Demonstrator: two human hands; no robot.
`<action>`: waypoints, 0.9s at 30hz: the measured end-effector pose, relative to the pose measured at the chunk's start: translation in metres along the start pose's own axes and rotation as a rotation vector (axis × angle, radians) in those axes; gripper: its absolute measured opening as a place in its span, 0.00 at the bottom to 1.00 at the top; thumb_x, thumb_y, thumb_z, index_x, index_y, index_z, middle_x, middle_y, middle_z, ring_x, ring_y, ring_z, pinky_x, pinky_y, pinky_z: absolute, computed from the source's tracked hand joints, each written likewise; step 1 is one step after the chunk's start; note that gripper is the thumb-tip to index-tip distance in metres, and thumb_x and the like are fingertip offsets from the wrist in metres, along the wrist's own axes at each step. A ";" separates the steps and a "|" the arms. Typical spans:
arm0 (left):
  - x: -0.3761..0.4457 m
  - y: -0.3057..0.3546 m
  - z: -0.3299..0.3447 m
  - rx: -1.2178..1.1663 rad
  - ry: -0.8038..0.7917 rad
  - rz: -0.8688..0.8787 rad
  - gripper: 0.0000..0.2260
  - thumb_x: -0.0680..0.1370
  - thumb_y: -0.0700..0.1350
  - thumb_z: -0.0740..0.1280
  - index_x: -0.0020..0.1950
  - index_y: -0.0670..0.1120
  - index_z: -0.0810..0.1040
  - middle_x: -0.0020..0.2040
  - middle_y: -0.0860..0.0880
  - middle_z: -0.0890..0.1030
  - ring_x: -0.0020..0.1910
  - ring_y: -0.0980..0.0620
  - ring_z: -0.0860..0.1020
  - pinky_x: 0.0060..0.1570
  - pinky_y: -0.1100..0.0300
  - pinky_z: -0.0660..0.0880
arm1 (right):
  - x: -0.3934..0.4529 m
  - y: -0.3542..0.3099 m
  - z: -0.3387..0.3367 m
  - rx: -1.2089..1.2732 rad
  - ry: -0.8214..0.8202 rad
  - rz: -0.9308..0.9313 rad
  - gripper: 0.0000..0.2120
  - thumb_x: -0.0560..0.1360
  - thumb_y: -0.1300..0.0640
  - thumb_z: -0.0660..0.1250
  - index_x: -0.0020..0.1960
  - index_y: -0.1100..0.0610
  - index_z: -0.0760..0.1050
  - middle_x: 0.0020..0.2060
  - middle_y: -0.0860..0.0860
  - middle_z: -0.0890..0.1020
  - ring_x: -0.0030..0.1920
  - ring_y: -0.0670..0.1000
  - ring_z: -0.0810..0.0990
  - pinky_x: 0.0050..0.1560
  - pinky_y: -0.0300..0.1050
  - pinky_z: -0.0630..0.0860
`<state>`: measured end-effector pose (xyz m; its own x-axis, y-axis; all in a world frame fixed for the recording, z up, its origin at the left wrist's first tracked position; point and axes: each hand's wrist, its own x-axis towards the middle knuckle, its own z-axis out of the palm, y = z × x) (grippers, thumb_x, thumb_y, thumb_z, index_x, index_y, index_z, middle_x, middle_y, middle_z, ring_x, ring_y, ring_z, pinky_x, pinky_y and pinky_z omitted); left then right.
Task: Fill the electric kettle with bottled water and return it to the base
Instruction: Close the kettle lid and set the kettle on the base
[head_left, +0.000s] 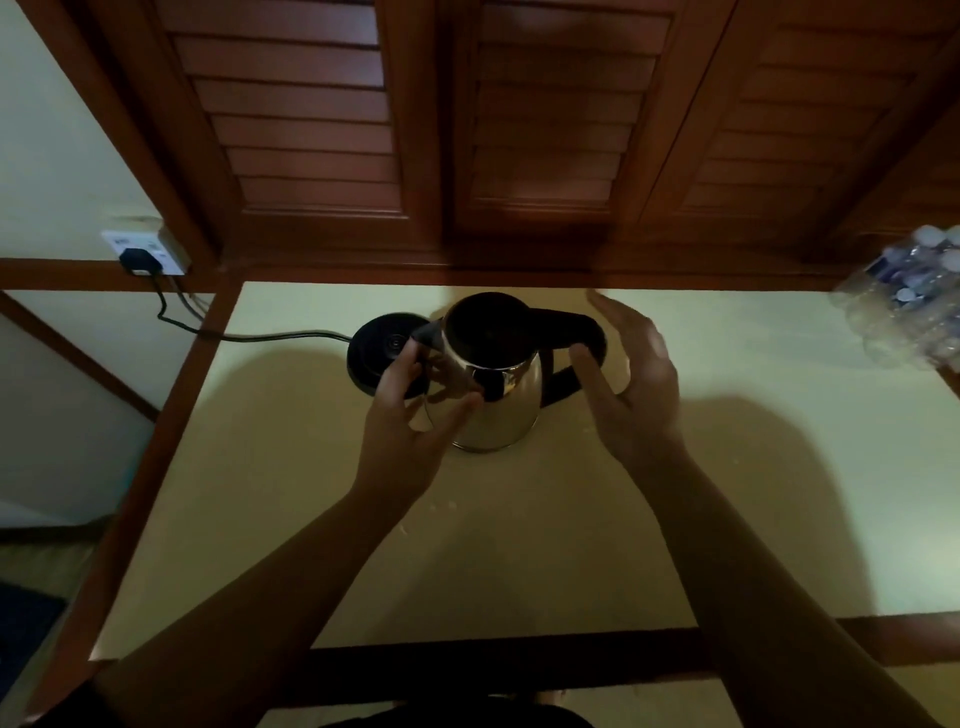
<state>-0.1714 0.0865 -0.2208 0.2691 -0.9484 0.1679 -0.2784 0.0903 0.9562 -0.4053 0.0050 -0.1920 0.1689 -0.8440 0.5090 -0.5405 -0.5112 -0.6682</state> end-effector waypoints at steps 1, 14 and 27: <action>0.001 0.001 0.000 -0.005 -0.007 -0.004 0.39 0.75 0.60 0.73 0.81 0.47 0.63 0.73 0.49 0.74 0.72 0.52 0.73 0.68 0.47 0.77 | 0.001 0.007 -0.001 0.056 -0.035 0.072 0.23 0.84 0.45 0.66 0.78 0.49 0.71 0.71 0.46 0.78 0.72 0.47 0.75 0.71 0.48 0.73; -0.001 -0.001 0.015 0.065 0.006 -0.101 0.39 0.71 0.64 0.75 0.76 0.46 0.69 0.66 0.50 0.78 0.67 0.55 0.76 0.69 0.54 0.76 | 0.028 0.042 0.017 0.583 -0.213 0.366 0.20 0.88 0.45 0.54 0.51 0.48 0.83 0.45 0.61 0.84 0.49 0.56 0.84 0.54 0.50 0.79; 0.001 0.011 0.018 0.028 0.024 -0.040 0.33 0.70 0.53 0.76 0.74 0.56 0.69 0.60 0.58 0.80 0.62 0.56 0.79 0.62 0.65 0.77 | 0.044 0.043 0.022 0.720 -0.343 0.448 0.31 0.78 0.31 0.62 0.30 0.55 0.77 0.25 0.51 0.77 0.31 0.54 0.77 0.43 0.44 0.76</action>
<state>-0.1909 0.0806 -0.2145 0.3029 -0.9434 0.1353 -0.2929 0.0430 0.9552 -0.4028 -0.0577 -0.2100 0.3654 -0.9308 0.0083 0.0107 -0.0047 -0.9999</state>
